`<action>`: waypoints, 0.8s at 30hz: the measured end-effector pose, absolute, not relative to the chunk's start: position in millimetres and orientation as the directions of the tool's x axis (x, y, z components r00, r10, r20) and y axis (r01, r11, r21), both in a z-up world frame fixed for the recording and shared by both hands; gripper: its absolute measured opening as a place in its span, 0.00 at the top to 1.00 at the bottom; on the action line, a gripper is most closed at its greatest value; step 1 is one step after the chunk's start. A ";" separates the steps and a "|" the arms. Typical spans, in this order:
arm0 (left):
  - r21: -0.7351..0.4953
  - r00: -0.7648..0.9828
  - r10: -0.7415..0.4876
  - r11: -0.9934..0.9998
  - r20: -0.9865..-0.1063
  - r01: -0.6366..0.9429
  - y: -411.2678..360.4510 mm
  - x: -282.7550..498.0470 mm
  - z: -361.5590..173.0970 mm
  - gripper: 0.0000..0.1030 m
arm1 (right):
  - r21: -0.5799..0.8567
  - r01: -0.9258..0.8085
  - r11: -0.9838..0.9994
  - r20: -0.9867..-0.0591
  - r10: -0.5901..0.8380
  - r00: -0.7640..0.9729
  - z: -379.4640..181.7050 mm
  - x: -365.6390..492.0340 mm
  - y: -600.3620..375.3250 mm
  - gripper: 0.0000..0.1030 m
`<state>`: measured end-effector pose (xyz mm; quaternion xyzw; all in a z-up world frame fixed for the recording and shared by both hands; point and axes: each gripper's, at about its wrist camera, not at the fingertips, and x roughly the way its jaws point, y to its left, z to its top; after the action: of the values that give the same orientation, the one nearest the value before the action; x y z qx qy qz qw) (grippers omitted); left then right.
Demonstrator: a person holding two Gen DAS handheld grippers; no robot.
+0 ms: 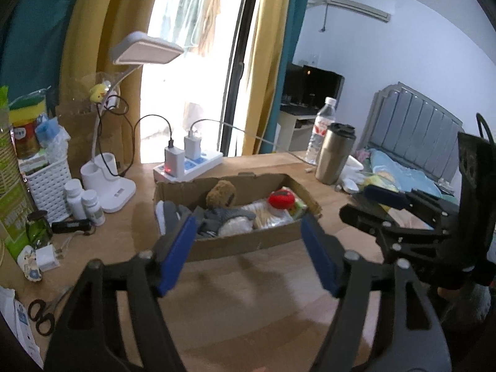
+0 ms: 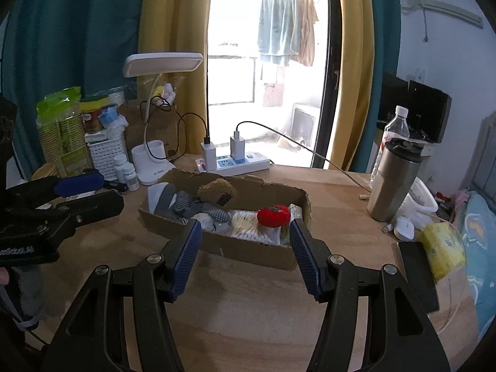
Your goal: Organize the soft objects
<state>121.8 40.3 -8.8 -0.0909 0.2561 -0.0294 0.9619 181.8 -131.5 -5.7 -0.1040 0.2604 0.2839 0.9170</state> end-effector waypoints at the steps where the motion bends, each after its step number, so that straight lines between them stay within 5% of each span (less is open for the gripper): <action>1: -0.187 0.869 -0.102 0.982 -0.484 0.011 39.0 119.3 -8.0 0.27 | -0.048 -0.574 0.817 -0.533 0.466 0.706 -5.1 177.8 -132.2 0.39; 9: -0.183 0.879 -0.102 0.983 -0.465 0.017 29.1 91.5 0.2 0.25 | -0.048 -0.562 0.826 -0.505 0.466 0.727 3.1 149.7 -142.4 0.35; 12: -0.188 0.886 -0.093 0.982 -0.454 0.007 27.0 82.4 2.2 0.09 | -0.046 -0.555 0.830 -0.492 0.465 0.736 6.7 139.1 -148.8 0.33; 18: -0.167 0.916 -0.044 0.986 -0.399 -0.025 19.2 53.5 12.2 0.08 | -0.050 -0.517 0.854 -0.463 0.439 0.770 14.5 117.8 -163.2 0.21; 24: -0.137 0.925 0.024 0.987 -0.378 -0.082 15.4 33.2 10.4 0.06 | -0.087 -0.457 0.885 -0.420 0.384 0.822 18.6 95.6 -179.6 0.19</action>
<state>33.2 15.4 10.4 -0.0752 0.1913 0.0270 0.9783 95.6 -179.6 18.6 -0.0924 0.1995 0.2213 0.9501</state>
